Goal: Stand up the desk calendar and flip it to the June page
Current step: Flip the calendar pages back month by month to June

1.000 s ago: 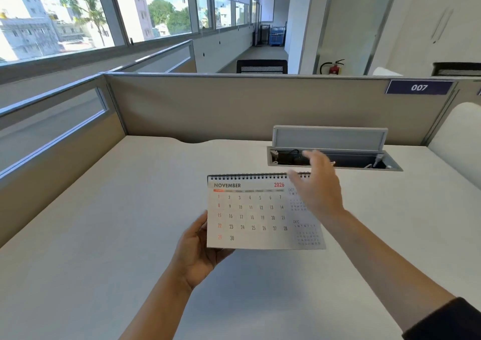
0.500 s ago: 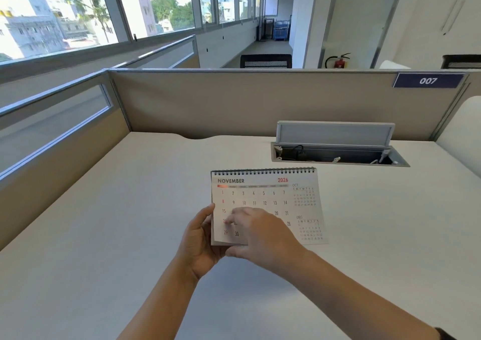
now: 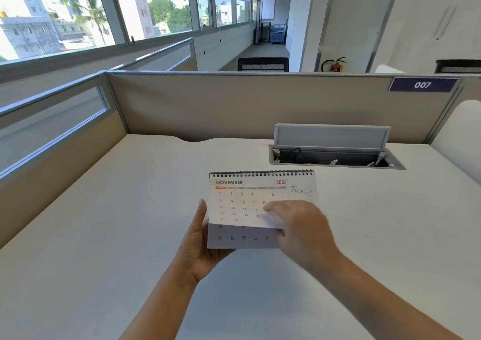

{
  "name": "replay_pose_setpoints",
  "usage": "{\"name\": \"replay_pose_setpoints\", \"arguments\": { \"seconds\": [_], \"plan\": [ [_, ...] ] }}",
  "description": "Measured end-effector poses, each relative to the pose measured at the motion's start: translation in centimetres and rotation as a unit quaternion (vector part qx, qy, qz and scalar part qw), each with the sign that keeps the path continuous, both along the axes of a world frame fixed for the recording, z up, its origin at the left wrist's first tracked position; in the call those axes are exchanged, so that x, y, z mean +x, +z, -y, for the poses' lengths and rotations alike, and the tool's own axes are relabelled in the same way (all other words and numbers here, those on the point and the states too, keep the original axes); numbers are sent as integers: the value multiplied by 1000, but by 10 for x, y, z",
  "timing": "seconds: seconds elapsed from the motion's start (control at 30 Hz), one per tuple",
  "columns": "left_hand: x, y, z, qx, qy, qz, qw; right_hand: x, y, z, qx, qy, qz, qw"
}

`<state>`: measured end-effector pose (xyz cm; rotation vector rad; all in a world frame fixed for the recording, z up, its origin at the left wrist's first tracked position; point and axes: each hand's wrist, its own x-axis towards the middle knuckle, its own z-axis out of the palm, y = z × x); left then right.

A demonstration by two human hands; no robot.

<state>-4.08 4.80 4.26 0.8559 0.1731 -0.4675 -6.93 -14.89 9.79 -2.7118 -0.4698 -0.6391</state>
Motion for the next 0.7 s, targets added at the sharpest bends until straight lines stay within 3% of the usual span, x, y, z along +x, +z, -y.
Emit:
{"name": "replay_pose_setpoints", "arguments": {
  "seconds": [0.17, 0.27, 0.4, 0.5, 0.7],
  "plan": [
    [0, -1, -4, 3, 16, 1, 1000, 23, 36, 56, 71, -129, 77, 986],
    [-1, -3, -2, 16, 23, -13, 1000, 48, 56, 76, 206, -166, 29, 964],
    [-2, -1, 0, 40, 26, -12, 999, 91, 62, 76, 339, -141, 8, 930],
    [-4, 1, -2, 35, 27, -10, 999, 117, 54, 70, 337, -167, 1, 926],
    [-7, 6, -6, 41, 28, -22, 999, 130, 23, 66, 322, -193, -140, 916]
  ]
}}
